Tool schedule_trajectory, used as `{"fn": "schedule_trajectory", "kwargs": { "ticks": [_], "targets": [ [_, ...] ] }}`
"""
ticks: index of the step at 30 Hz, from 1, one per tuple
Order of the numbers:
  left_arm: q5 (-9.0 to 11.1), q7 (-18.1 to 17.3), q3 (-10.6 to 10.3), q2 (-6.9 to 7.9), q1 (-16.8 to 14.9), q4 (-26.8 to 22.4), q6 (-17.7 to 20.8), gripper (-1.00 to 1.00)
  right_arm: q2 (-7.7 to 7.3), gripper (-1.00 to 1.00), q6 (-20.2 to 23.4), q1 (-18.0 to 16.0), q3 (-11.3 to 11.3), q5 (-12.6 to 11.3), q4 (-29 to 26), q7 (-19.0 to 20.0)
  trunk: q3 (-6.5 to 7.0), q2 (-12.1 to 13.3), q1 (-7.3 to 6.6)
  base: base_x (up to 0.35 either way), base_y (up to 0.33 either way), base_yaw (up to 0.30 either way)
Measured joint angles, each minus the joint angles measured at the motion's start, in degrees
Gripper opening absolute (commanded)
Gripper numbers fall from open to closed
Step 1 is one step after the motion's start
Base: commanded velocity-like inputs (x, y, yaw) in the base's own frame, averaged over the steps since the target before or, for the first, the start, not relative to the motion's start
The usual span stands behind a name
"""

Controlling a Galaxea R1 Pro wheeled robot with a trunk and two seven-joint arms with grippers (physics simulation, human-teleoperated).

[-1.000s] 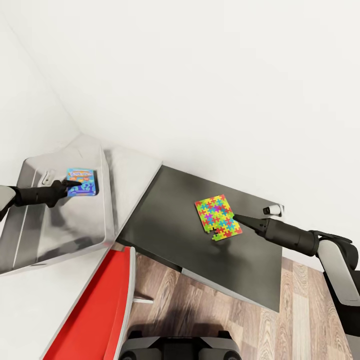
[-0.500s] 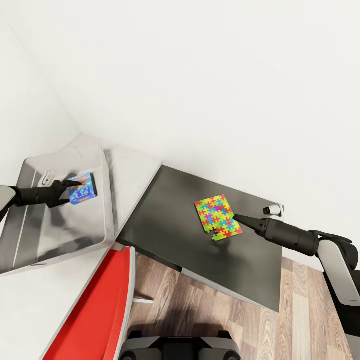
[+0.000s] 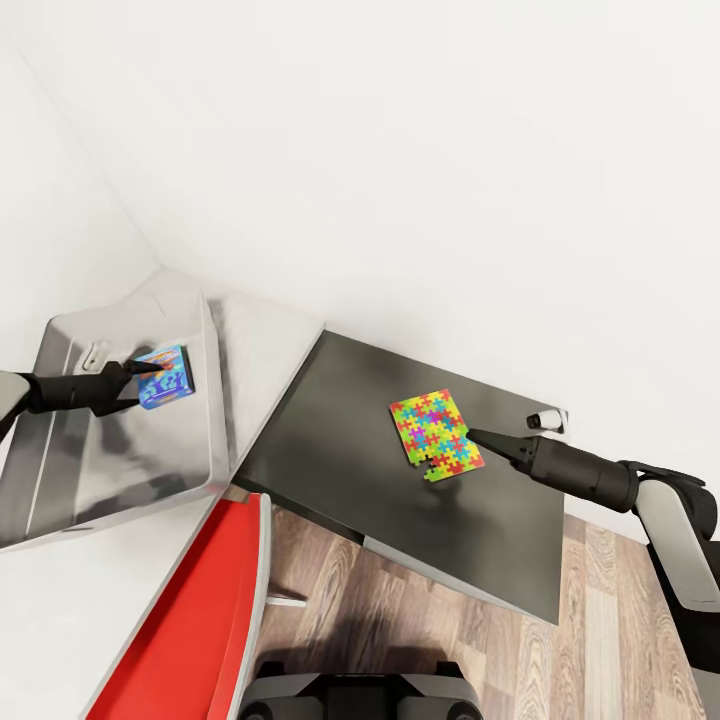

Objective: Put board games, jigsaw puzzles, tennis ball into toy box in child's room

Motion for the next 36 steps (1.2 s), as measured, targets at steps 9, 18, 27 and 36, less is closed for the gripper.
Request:
{"fn": "schedule_trajectory", "kwargs": {
  "ticks": [9, 18, 27, 36],
  "targets": [
    [0.72, 1.36, 0.29, 0.16, 0.01, -0.12, 0.46, 1.00, 0.00, 1.00, 0.00, 0.00, 0.02, 0.00, 0.00, 0.00, 0.00, 0.00, 0.00, 0.000, 0.000, 0.000],
    [1.04, 0.78, 1.06, 0.41, 0.62, -1.76, 2.03, 1.00, 0.24, 1.00, 0.00, 0.00, 0.26, 0.00, 0.00, 0.00, -0.01, 0.02, 0.01, 0.000, 0.000, 0.000],
    [6.72, -2.05, 4.28, 0.54, 7.83, -14.66, 5.19, 1.00, 0.68, 1.00, 0.01, 0.18, 0.45, 0.01, 0.06, 0.99, -0.01, 0.01, 0.01, 0.000, 0.000, 0.000],
    [9.78, -2.37, 6.68, 0.64, 10.89, -20.54, 6.41, 1.00, 0.75, 1.00, 0.02, 0.24, 0.62, 0.18, 0.07, 5.19, -0.01, 0.01, 0.01, 0.000, 0.000, 0.000]
  ]
}}
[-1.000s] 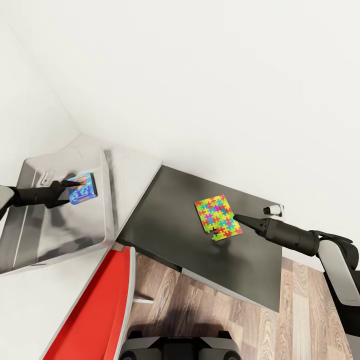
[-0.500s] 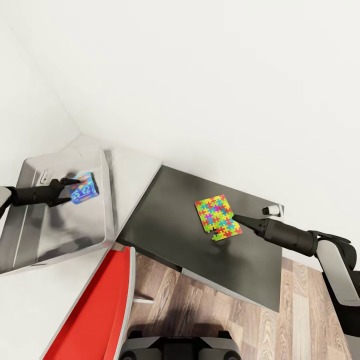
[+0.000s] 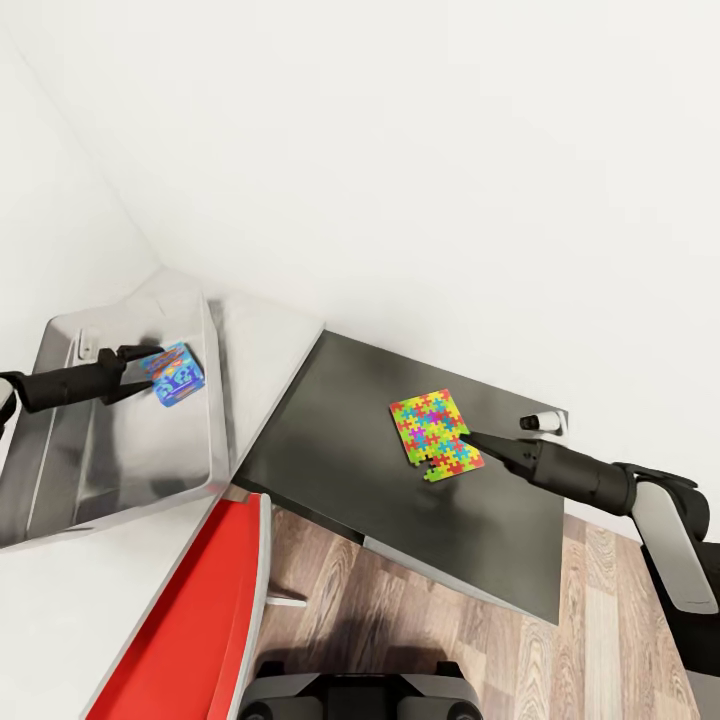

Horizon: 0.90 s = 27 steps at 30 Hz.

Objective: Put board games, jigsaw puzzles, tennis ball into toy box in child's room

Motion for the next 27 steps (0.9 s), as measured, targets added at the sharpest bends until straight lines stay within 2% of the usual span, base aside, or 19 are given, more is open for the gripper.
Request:
{"fn": "schedule_trajectory", "kwargs": {
  "ticks": [13, 20, 27],
  "targets": [
    [1.13, -0.02, 1.39, 0.33, 2.60, -4.07, 0.55, 1.00, -0.04, 1.00, 0.00, -0.07, 0.37, 0.35, 0.01, 1.37, 0.00, 0.00, 0.00, 0.000, 0.000, 0.000],
    [1.36, -0.02, 1.70, 0.82, 3.88, -5.42, 0.64, 1.00, -0.05, 1.00, 0.01, -0.23, 2.41, 0.51, 0.01, 1.40, 0.16, 0.00, 0.00, 0.000, 0.000, 0.000],
    [2.05, -0.09, 1.81, 1.10, 4.95, -6.97, 0.66, 1.00, -0.06, 1.00, 0.01, -0.32, 3.32, 0.59, 0.01, 1.39, 0.60, 0.00, 0.00, 0.000, 0.000, 0.000]
  ]
}}
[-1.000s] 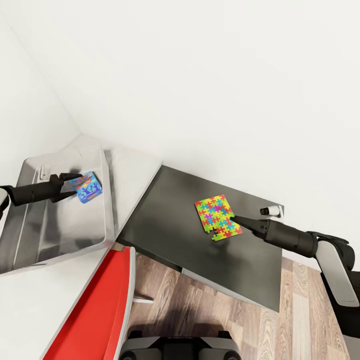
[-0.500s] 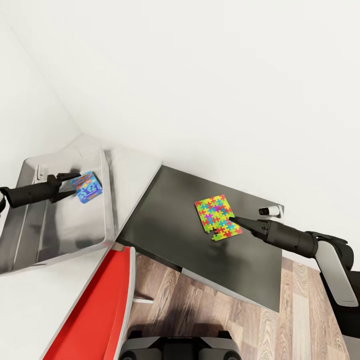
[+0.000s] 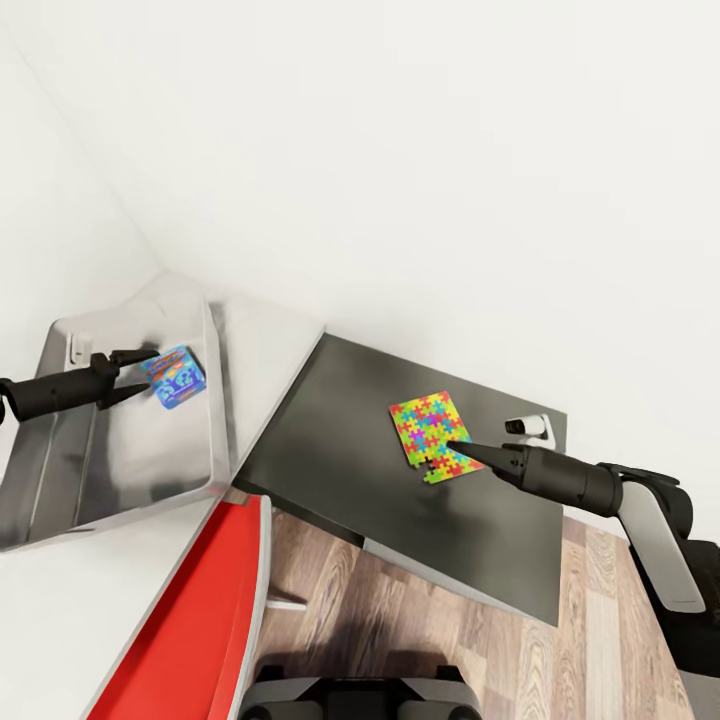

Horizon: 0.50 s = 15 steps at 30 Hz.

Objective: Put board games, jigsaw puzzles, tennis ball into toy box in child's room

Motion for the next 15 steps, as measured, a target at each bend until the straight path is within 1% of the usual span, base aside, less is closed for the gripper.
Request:
{"fn": "schedule_trajectory", "kwargs": {
  "ticks": [1, 2, 4, 5, 7, 8, 10, 11, 13, 14, 15],
  "targets": [
    [0.54, -0.02, 0.02, 0.08, 0.33, -0.67, 0.01, 1.00, 0.00, 1.00, 0.00, -0.02, 0.12, 0.01, 0.00, -0.01, 0.08, 0.00, 0.00, 0.000, 0.000, 0.000],
    [0.53, -0.02, 0.02, 0.08, 0.34, -0.69, 0.00, 1.00, 0.00, 1.00, 0.00, -0.02, 0.12, 0.01, 0.00, -0.01, 0.15, 0.00, 0.00, 0.000, 0.000, 0.000],
    [2.33, -0.04, 0.05, 0.21, 1.16, -2.61, 0.02, 1.00, 0.00, 1.00, 0.00, -0.05, 0.32, 0.03, 0.00, -0.01, 0.31, 0.00, 0.00, 0.000, 0.000, 0.000],
    [2.30, -0.04, 0.05, 0.21, 1.18, -2.64, 0.01, 1.00, 0.00, 1.00, 0.00, -0.05, 0.32, 0.03, 0.00, -0.01, 0.39, 0.00, 0.00, 0.000, 0.000, 0.000],
    [4.89, -0.01, 0.05, 0.36, 2.07, -5.33, 0.04, 1.00, 0.00, 1.00, 0.00, -0.07, 0.45, 0.04, 0.00, -0.02, 0.56, 0.00, 0.00, 0.000, 0.000, 0.000],
    [4.83, 0.00, 0.05, 0.36, 2.09, -5.38, 0.02, 1.00, 0.00, 1.00, 0.00, -0.07, 0.45, 0.04, 0.00, -0.02, 0.65, 0.00, 0.00, 0.000, 0.000, 0.000],
    [7.64, 0.08, 0.05, 0.51, 2.96, -8.57, 0.05, 1.00, 0.00, 1.00, 0.00, -0.08, 0.55, 0.06, 0.00, -0.03, 0.82, 0.00, 0.00, 0.000, 0.000, 0.000],
    [7.56, 0.08, 0.05, 0.52, 2.98, -8.62, 0.03, 1.00, 0.00, 1.00, 0.00, -0.08, 0.55, 0.06, 0.00, -0.03, 0.91, 0.00, 0.00, 0.000, 0.000, 0.000],
    [10.32, 0.18, 0.03, 0.68, 3.79, -11.90, 0.06, 1.00, 0.03, 1.00, 0.00, -0.08, 0.63, 0.09, 0.00, -0.04, 1.09, 0.00, 0.00, 0.000, 0.000, 0.000],
    [10.24, 0.19, 0.03, 0.68, 3.81, -11.95, 0.03, 1.00, 0.03, 1.00, 0.00, -0.08, 0.63, 0.09, 0.00, -0.04, 1.18, 0.00, 0.00, 0.000, 0.000, 0.000],
    [11.55, 0.24, 0.02, 0.76, 4.20, -13.49, 0.06, 1.00, 0.02, 1.00, 0.00, -0.09, 0.68, 0.10, 0.00, -0.04, 1.27, 0.00, 0.00, 0.000, 0.000, 0.000]
  ]
}}
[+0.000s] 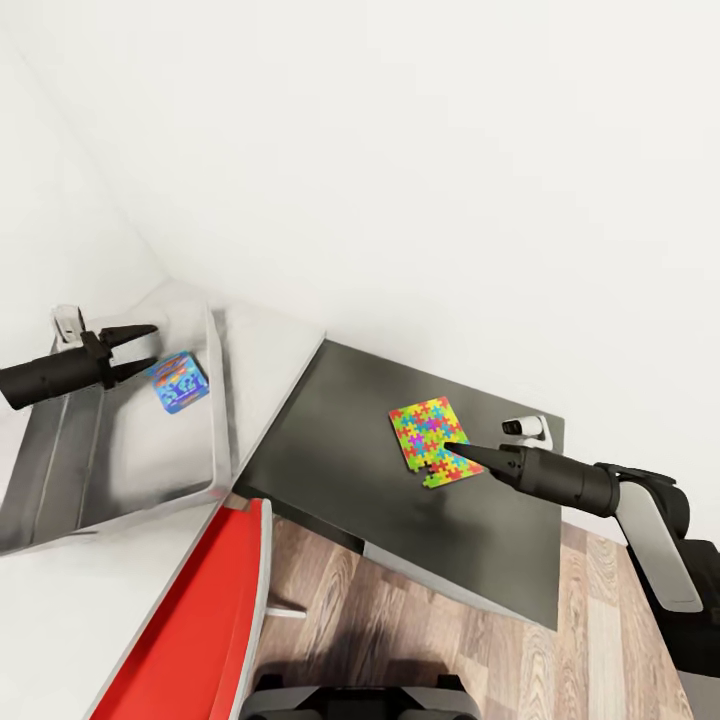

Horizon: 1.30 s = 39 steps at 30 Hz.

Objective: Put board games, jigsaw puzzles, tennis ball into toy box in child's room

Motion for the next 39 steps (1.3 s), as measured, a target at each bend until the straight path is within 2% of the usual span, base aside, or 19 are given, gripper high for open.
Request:
{"fn": "schedule_trajectory", "kwargs": {
  "ticks": [7, 16, 19, 20, 21, 22, 23, 24, 26, 27, 28, 29, 31, 32, 34, 35, 37, 38, 39],
  "targets": [
    [4.83, 0.43, -0.14, 0.26, 2.51, -7.99, 0.07, 1.00, 0.04, 1.00, 0.00, -0.01, 0.12, 0.03, 0.00, -0.01, 0.63, 0.00, 0.00, 0.000, 0.000, 0.000],
    [8.35, 1.16, -0.15, 0.32, 5.85, -16.89, 0.03, 1.00, 0.05, 1.00, 0.00, -0.04, 0.39, 0.04, 0.00, -0.38, 1.45, 0.01, 0.00, 0.000, 0.000, 0.000],
    [11.18, 2.89, -0.24, 0.32, 6.99, -21.29, 0.05, 1.00, 0.06, 1.00, 0.00, -0.07, 0.62, 0.04, 0.00, -1.22, 1.73, 0.00, 0.00, 0.000, 0.000, 0.000],
    [11.13, 2.92, -0.24, 0.32, 7.01, -21.34, 0.03, 1.00, 0.06, 1.00, 0.00, -0.07, 0.62, 0.03, 0.00, -1.23, 1.82, 0.01, 0.00, 0.000, 0.000, 0.000],
    [12.29, 3.91, -0.32, 0.29, 7.24, -22.65, 0.03, 1.00, 0.06, 1.00, 0.00, -0.07, 0.67, 0.04, 0.00, -1.51, 1.91, 0.00, 0.00, 0.000, 0.000, 0.000],
    [12.25, 3.95, -0.32, 0.29, 7.25, -22.69, 0.02, 1.00, 0.06, 1.00, 0.00, -0.07, 0.68, 0.03, 0.00, -1.52, 2.00, 0.01, 0.00, 0.000, 0.000, 0.000],
    [13.53, 5.20, -0.42, 0.20, 7.46, -23.93, 0.00, 1.00, 0.06, 1.00, -0.01, -0.08, 0.72, 0.04, 0.00, -1.77, 2.10, 0.00, 0.00, 0.000, 0.000, 0.000],
    [13.51, 5.25, -0.42, 0.19, 7.47, -23.97, -0.01, 1.00, 0.06, 1.00, -0.01, -0.08, 0.72, 0.03, 0.00, -1.78, 2.19, 0.01, 0.00, 0.000, 0.000, 0.000],
    [16.28, 8.48, -0.66, -0.12, 7.77, -26.44, -0.11, 1.00, 0.06, 1.00, -0.01, -0.13, 0.78, 0.03, 0.00, -2.16, 2.37, 0.00, 0.00, 0.000, 0.000, 0.000],
    [16.27, 8.54, -0.66, -0.13, 7.78, -26.48, -0.12, 1.00, 0.06, 1.00, -0.01, -0.13, 0.78, 0.03, 0.00, -2.16, 2.46, 0.01, 0.00, 0.000, 0.000, 0.000],
    [17.69, 10.27, -0.83, -0.43, 7.88, -27.52, -0.17, 1.00, 0.06, 1.00, -0.01, -0.16, 0.80, 0.03, 0.00, -2.29, 2.56, 0.00, 0.00, 0.000, 0.000, 0.000],
    [17.69, 10.33, -0.84, -0.44, 7.89, -27.55, -0.18, 1.00, 0.06, 1.00, -0.01, -0.16, 0.80, 0.03, 0.00, -2.30, 2.65, 0.01, 0.00, 0.000, 0.000, 0.000],
    [20.39, 13.72, -1.24, -1.59, 8.01, -29.04, -0.26, 1.00, 0.06, 1.00, -0.01, -0.23, 0.83, 0.03, 0.00, -2.51, 2.82, 0.01, 0.01, 0.000, 0.000, 0.000],
    [20.43, 13.78, -1.25, -1.61, 8.01, -29.07, -0.26, 1.00, 0.06, 1.00, -0.01, -0.23, 0.84, 0.03, 0.00, -2.51, 2.90, 0.01, 0.00, 0.000, 0.000, 0.000],
    [22.36, 16.74, -1.57, -3.25, 8.03, -30.01, -0.32, 1.00, 0.04, 1.00, -0.01, -0.29, 0.85, 0.03, 0.00, -2.69, 3.01, 0.01, 0.01, 0.000, 0.000, 0.000],
    [22.39, 16.79, -1.57, -3.27, 8.03, -30.02, -0.32, 1.00, 0.04, 1.00, -0.01, -0.29, 0.86, 0.03, 0.00, -2.69, 3.07, 0.01, 0.01, 0.000, 0.000, 0.000],
    [23.64, 19.11, -1.75, -5.11, 7.84, -30.62, -0.37, 1.00, 0.02, 1.00, -0.01, -0.35, 0.85, 0.03, 0.00, -2.81, 3.14, 0.01, 0.01, 0.000, 0.000, 0.000],
    [23.66, 19.15, -1.75, -5.14, 7.83, -30.63, -0.37, 1.00, 0.02, 1.00, -0.01, -0.35, 0.85, 0.03, 0.00, -2.81, 3.18, 0.01, 0.01, 0.000, 0.000, -0.009],
    [24.05, 20.13, -1.81, -6.05, 7.67, -30.83, -0.39, 1.00, 0.01, 1.00, -0.01, -0.37, 0.84, 0.03, 0.00, -2.85, 3.20, 0.01, 0.01, 0.000, 0.000, -0.033]
  ]
}}
